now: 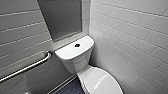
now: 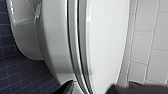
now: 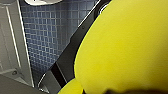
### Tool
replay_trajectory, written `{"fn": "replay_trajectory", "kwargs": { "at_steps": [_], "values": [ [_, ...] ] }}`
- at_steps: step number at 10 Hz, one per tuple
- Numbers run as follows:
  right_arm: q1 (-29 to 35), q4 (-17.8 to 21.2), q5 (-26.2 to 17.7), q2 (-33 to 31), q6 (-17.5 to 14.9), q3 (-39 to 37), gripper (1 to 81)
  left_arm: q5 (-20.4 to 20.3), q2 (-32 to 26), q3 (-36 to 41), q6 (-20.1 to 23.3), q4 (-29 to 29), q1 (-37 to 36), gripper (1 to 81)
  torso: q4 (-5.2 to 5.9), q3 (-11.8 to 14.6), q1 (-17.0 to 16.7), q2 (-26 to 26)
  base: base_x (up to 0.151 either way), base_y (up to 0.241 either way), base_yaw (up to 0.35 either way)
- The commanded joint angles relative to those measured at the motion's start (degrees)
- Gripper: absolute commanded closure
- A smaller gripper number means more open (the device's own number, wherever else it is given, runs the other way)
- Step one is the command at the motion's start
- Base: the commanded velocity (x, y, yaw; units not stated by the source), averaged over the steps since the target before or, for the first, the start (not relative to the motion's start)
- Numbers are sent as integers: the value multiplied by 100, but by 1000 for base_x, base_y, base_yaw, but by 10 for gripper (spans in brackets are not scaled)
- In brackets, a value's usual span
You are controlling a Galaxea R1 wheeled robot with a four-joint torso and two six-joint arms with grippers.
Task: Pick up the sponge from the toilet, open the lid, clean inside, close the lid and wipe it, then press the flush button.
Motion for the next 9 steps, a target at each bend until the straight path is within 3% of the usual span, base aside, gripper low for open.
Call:
{"fn": "replay_trajectory", "kwargs": {
  "at_steps": [1, 9],
  "values": [
    [51, -182, -295, -52, -1, -44, 811, 204, 157, -69, -16, 17, -567, 10, 0, 0, 0, 0, 0, 0, 0],
    [165, -173, -330, 97, 8, -124, 811, 301, 501, -289, -25, 9, -849, 10, 0, -2, 0, 0, 0, 0, 0]
  ]
}}
